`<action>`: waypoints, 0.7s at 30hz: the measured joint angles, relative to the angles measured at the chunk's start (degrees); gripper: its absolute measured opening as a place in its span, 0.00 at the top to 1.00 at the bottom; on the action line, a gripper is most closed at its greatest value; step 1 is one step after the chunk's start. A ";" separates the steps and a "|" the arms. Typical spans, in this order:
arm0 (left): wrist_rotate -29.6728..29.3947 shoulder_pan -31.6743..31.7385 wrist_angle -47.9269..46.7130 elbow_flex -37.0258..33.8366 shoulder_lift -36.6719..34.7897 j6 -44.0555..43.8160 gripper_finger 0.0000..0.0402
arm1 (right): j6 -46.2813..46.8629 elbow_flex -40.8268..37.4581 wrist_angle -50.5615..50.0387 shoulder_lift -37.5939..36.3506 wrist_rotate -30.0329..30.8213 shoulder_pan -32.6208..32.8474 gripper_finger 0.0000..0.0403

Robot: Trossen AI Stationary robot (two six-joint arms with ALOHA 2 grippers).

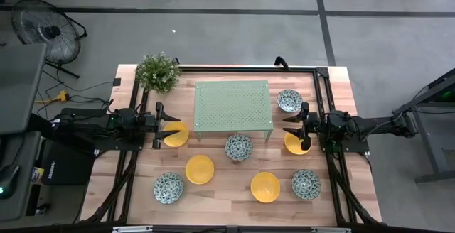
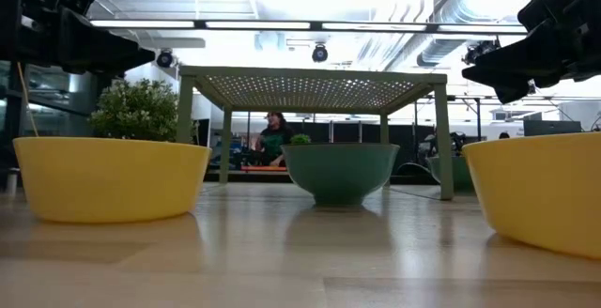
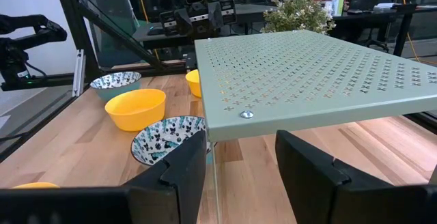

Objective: Pick & Place Mini bowls

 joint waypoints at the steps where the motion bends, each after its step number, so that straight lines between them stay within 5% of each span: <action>1: 0.00 0.00 0.00 0.00 0.02 0.00 0.53 | 0.00 -0.01 0.00 0.00 0.00 -0.01 0.59; 21: 0.00 0.00 0.00 0.00 0.00 0.01 0.53 | 0.52 -0.01 1.22 0.00 0.14 -0.01 0.59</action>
